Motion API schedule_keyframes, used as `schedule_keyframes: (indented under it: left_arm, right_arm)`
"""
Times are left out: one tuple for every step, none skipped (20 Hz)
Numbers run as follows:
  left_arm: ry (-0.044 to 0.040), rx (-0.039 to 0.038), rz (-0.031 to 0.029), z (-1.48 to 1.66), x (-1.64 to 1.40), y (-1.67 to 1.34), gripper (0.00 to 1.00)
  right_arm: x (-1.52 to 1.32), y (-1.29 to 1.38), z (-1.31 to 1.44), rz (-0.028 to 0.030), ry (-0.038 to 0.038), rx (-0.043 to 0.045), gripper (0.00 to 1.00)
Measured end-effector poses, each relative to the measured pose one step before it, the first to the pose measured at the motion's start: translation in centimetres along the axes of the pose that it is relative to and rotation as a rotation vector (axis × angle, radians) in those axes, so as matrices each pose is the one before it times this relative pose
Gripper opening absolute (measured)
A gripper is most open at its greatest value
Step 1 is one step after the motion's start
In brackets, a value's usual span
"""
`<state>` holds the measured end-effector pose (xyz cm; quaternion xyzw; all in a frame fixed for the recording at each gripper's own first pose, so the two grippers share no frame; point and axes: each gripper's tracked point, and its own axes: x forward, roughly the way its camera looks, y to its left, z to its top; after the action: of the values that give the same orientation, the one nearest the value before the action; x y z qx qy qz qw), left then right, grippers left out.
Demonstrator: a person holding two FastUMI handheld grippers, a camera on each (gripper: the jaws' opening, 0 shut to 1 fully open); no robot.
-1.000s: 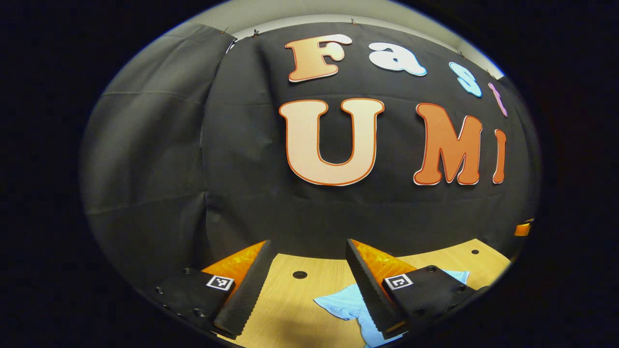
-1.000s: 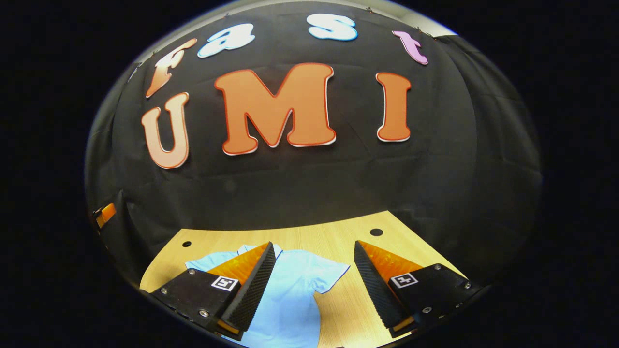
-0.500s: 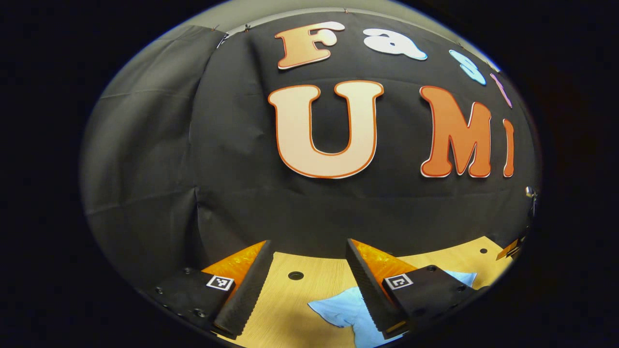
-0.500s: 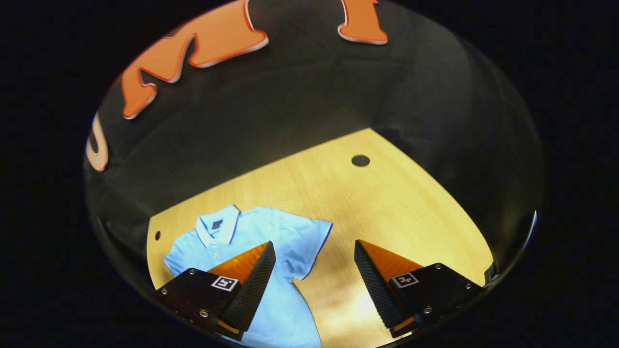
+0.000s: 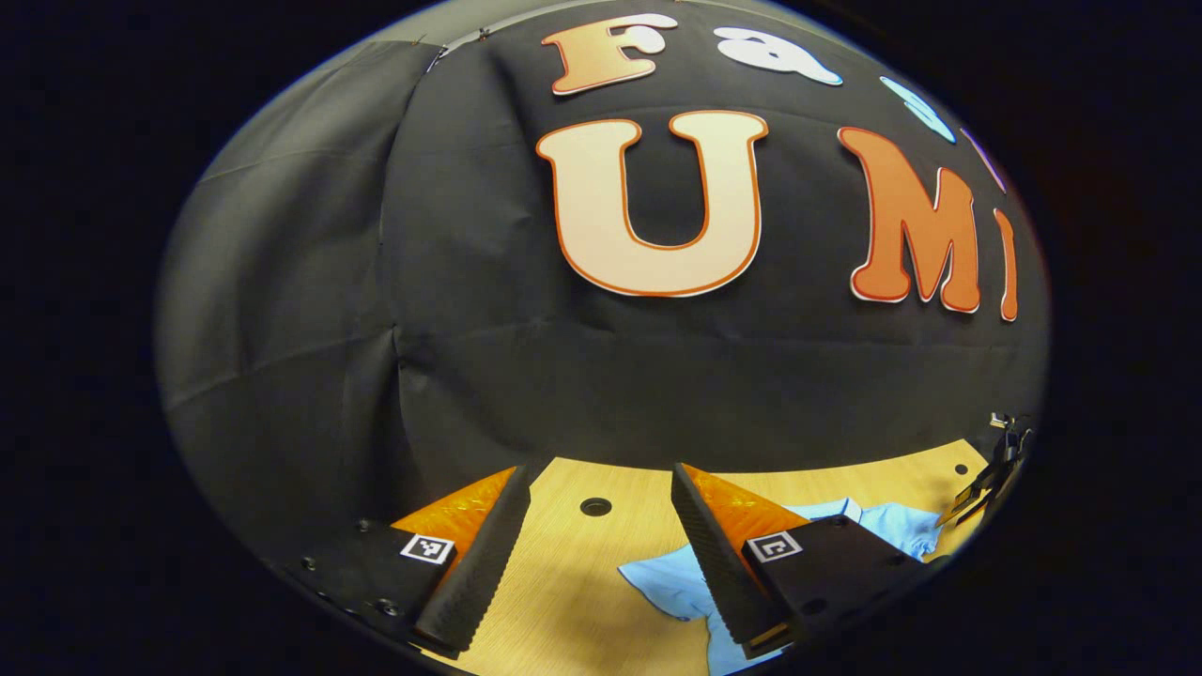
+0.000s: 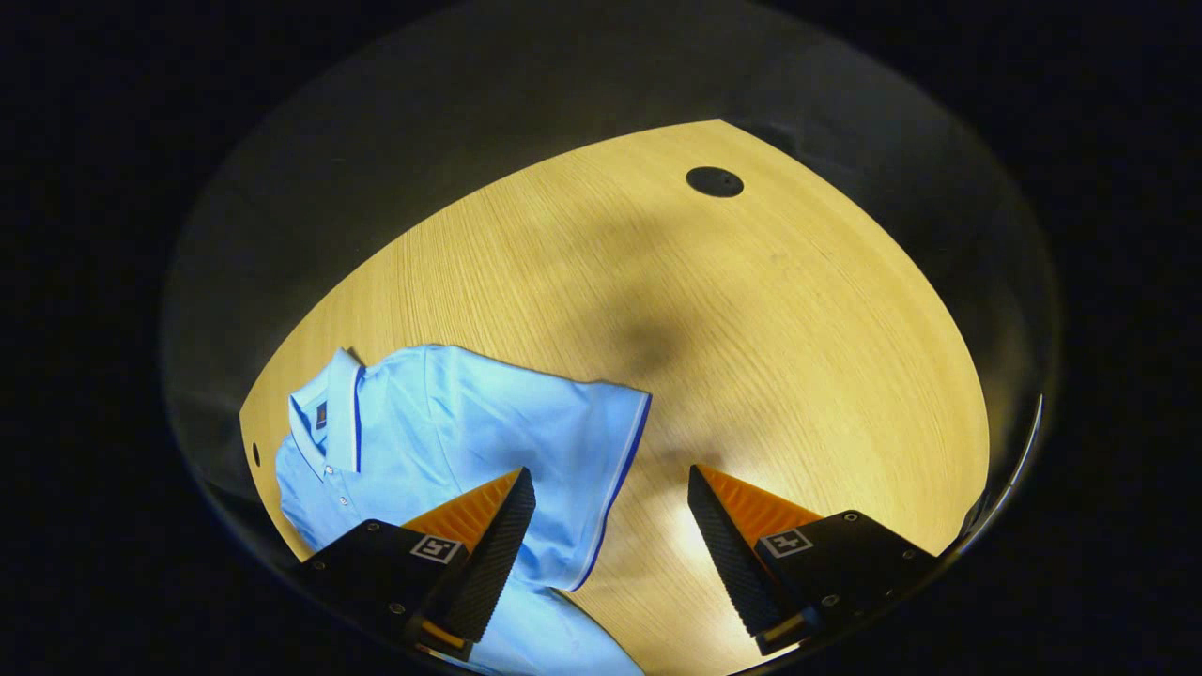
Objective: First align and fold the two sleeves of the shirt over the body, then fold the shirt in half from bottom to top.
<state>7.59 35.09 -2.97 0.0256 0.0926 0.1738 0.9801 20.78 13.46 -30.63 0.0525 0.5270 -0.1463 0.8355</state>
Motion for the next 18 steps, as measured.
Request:
schedule_keyframes:
  left_arm:
    - [0.01111, -0.00484, 0.00374, -0.532, -0.039, 0.075, 0.97]
    - [0.01081, -0.00477, 0.00460, -0.315, 0.001, 0.087, 0.98]
    - [0.00627, -0.00349, 0.00523, -0.388, 0.062, 0.181, 0.98]
    - [0.00355, -0.00069, 0.00645, -0.228, -0.067, 0.176, 0.97]
    - [0.00348, 0.00001, 0.00484, -0.191, -0.011, 0.086, 0.97]
    - [0.00407, 0.00040, 0.00354, -0.046, -0.046, 0.022, 0.97]
    - [0.00317, -0.00021, 0.00434, -0.255, 0.116, 0.034, 0.97]
    - [0.00270, -0.00183, 0.00068, -0.035, -0.084, -0.018, 0.97]
    - [0.00225, -0.00166, 0.00070, -0.204, -0.135, -0.055, 0.97]
    - [0.00302, -0.00050, 0.00366, -0.069, -0.029, 0.109, 0.97]
    - [0.00366, -0.00014, 0.00435, -0.136, -0.129, 0.111, 0.97]
    - [0.00345, -0.00145, 0.00689, -0.089, -0.093, 0.178, 0.97]
    - [0.00354, -0.00446, 0.00593, -0.135, -0.049, 0.111, 0.98]
    - [0.00354, -0.00753, 0.00452, -0.043, -0.167, 0.127, 0.97]
    - [0.00261, -0.00800, 0.00319, -0.210, -0.040, 0.022, 0.97]
    - [0.00425, -0.00441, 0.00420, -0.042, -0.106, 0.079, 0.97]
    - [0.00165, 0.00136, 0.00794, -0.164, -0.197, 0.282, 0.97]
    - [-0.00464, 0.00452, 0.00830, 0.103, -0.032, 0.382, 0.98]
  right_arm:
    - [0.426, -0.181, -0.179, -0.01441, 0.00809, -0.00980, 0.99]
    - [0.371, 0.065, -0.272, -0.00250, 0.01326, -0.00387, 0.99]
    - [-0.047, -0.024, -0.016, -0.00579, 0.00099, -0.00410, 0.99]
    - [0.152, 0.332, 0.591, 0.01912, -0.01111, -0.00230, 0.99]
    - [-0.148, -0.125, -0.081, -0.00876, 0.00389, -0.00371, 0.98]
    - [0.078, -0.221, 0.063, -0.01279, 0.00016, -0.00472, 0.98]
    - [0.154, -0.352, -0.068, -0.02282, -0.00027, -0.01000, 0.96]
    - [0.007, -0.454, 0.086, -0.02227, -0.00274, -0.01045, 0.95]
    - [-0.011, -0.081, -0.008, -0.00825, -0.00395, -0.00827, 0.84]
    - [-0.080, 0.085, 0.009, 0.00061, -0.00246, -0.00656, 0.74]
    - [0.000, 0.218, 0.022, 0.00144, -0.00471, -0.00108, 0.67]
    - [0.091, 0.292, -0.122, 0.00145, 0.00047, 0.00210, 0.69]
    - [0.154, 0.288, 0.065, 0.00315, -0.00393, 0.00066, 0.60]
    - [0.005, 0.312, 0.160, 0.00633, -0.00705, -0.00362, 0.45]
    - [-0.058, 0.078, 0.064, 0.00924, -0.00606, -0.00376, 0.29]
    - [0.078, 0.288, 0.196, 0.01051, -0.00799, -0.00145, 0.22]
    - [-0.106, 0.209, 0.272, 0.01636, -0.00888, -0.00026, 0.10]
    - [0.030, 0.846, 0.178, 0.04185, -0.00412, 0.00019, 0.05]
